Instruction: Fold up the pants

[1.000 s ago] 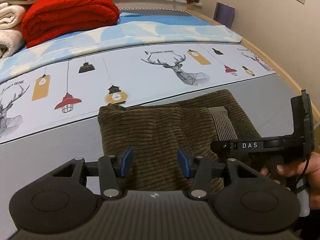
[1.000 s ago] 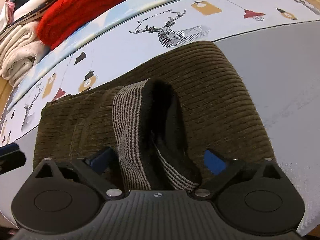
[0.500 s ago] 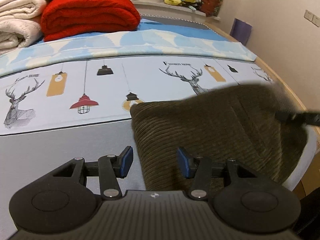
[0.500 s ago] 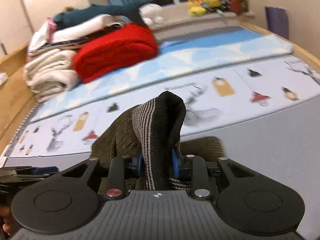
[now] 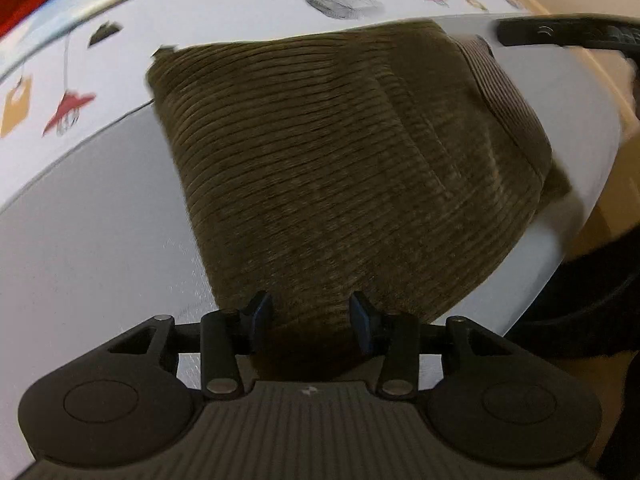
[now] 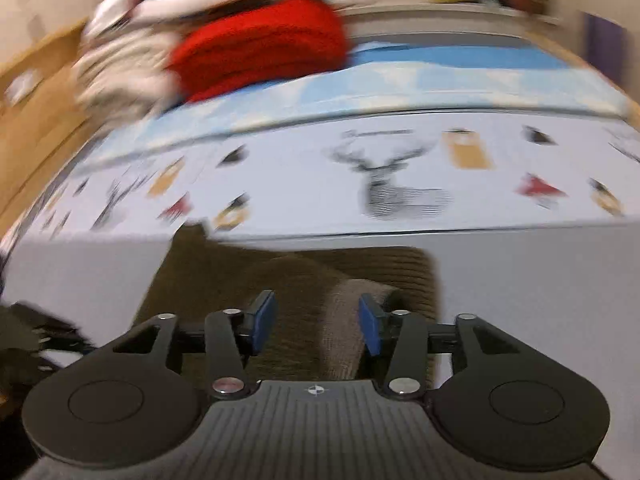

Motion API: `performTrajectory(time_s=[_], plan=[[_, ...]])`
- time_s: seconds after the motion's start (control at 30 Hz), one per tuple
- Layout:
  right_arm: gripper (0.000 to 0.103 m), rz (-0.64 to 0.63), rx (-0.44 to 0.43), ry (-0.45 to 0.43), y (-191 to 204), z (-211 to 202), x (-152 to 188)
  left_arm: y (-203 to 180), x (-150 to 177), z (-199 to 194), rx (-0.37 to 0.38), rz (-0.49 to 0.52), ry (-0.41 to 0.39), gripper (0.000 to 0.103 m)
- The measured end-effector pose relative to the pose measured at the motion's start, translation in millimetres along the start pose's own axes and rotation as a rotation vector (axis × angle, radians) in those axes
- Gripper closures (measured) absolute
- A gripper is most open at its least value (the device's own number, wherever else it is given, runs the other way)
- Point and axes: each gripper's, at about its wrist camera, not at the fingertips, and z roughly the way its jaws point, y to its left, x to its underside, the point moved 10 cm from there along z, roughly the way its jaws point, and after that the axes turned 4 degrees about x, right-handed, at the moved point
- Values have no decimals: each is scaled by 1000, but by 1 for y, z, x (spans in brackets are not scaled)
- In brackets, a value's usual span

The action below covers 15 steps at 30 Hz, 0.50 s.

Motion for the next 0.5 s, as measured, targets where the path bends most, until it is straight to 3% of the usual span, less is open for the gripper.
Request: performTrajectory(time_s=[0.13,0.17,0.2,0.27,0.33,0.43,0.5], plan=[[47,-36,124,113,-19,40,19,10,-10,-8,33,-115,-31,54],[41,-29,157,155,-31,51,28,13,-15,-13,28,-129,-57,54],[36,6,159,173,-37,57,35,17,-22,-20,19,-145,-98,54],[36,107,117,205,-42,60,39,27,-38,-36,-17,-184,-199,54],[37,113,105,209,-42,62,38,36,-56,-56,-73,-187,-295,55],[37,64,109,201,-39,62,37,48,-84,-71,-87,-171,-361,56],[37,70,99,203,-39,62,38,58,-100,-68,-87,-176,-377,65]])
